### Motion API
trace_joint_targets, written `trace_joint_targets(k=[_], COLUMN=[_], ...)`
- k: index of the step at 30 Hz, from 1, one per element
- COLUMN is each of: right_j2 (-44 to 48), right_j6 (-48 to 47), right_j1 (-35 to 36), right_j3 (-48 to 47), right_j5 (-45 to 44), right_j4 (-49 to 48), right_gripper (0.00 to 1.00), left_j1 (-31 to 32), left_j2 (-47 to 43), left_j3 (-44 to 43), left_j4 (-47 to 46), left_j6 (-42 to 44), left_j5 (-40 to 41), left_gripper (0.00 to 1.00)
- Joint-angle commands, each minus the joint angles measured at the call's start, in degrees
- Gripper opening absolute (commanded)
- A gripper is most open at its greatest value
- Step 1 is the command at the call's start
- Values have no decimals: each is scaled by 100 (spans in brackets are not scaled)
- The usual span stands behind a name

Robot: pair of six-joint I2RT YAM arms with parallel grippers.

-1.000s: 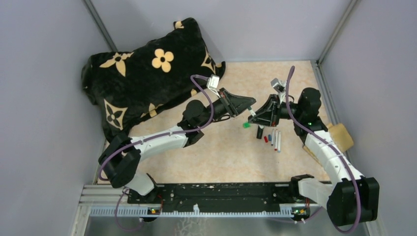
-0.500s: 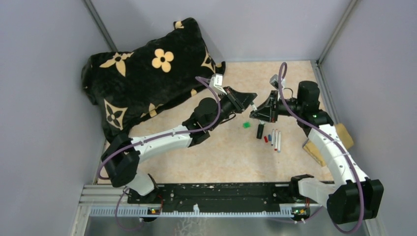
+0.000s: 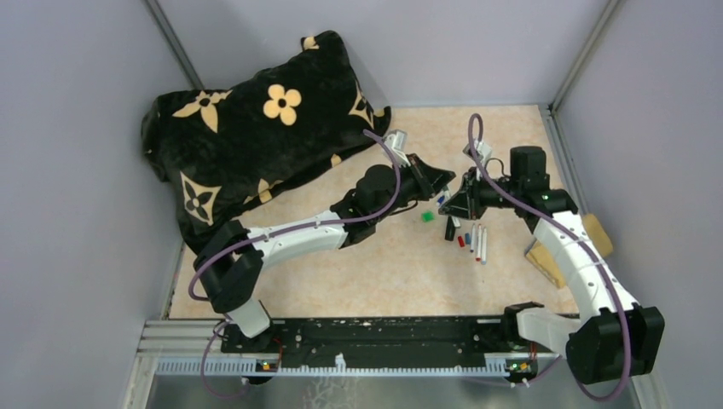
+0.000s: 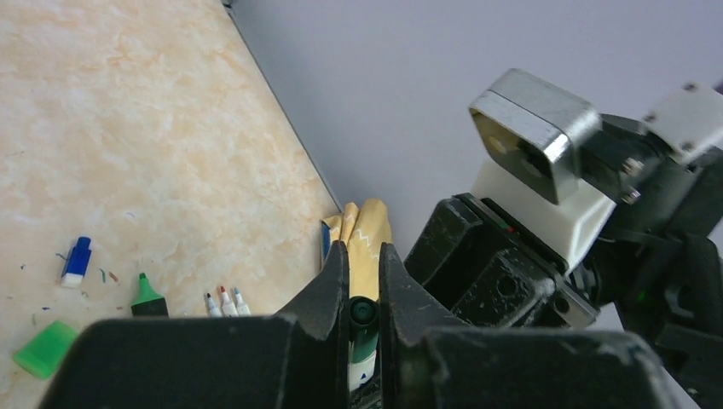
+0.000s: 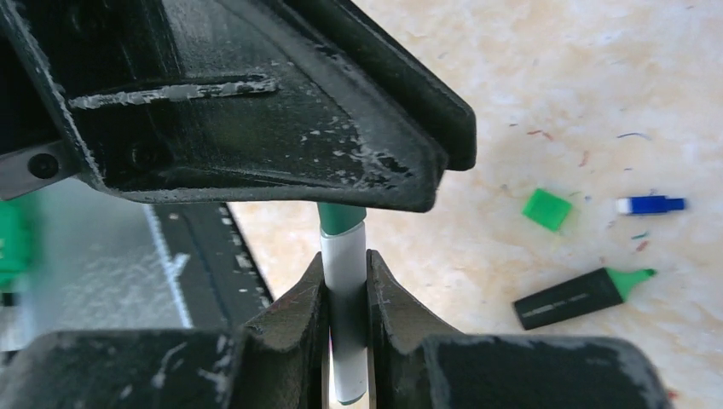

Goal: Insert the pens into the pen caps
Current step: Press the pen cap onto the pen.

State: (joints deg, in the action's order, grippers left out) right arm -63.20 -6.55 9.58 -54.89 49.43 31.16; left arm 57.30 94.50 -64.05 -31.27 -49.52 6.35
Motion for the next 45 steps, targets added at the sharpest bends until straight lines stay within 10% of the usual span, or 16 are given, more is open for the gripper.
trace_joint_targets(k=[1,4,16,20,35,45], right_j2=[-123,-156,-59,62,212,36], right_j6=[1360,2321,1819,710,-23,2927], right_j1=[-435,-597,-738,-739,-319,-941], right_j3=[-560,-198,-233,-614,-764,187], right_j5=[905,1422,1708,673,-734,1635], right_j4=[-3281,-4509,-4000,-2597,-2044,-5283], right_gripper=[0,0,0,0,0,0], left_j1=[968,967,649,564,818,809], left_j2=[180,110,-403,-418,254,60], left_j3=[299,468,544,466,359,687], left_j4=[1334,1095,2066,2398,1849,1450], left_j6=[28,9,830,866,-27,225], left_j5=[-2632,-2960,-3752,-3678,-3115,-4175], left_gripper=[0,0,0,0,0,0])
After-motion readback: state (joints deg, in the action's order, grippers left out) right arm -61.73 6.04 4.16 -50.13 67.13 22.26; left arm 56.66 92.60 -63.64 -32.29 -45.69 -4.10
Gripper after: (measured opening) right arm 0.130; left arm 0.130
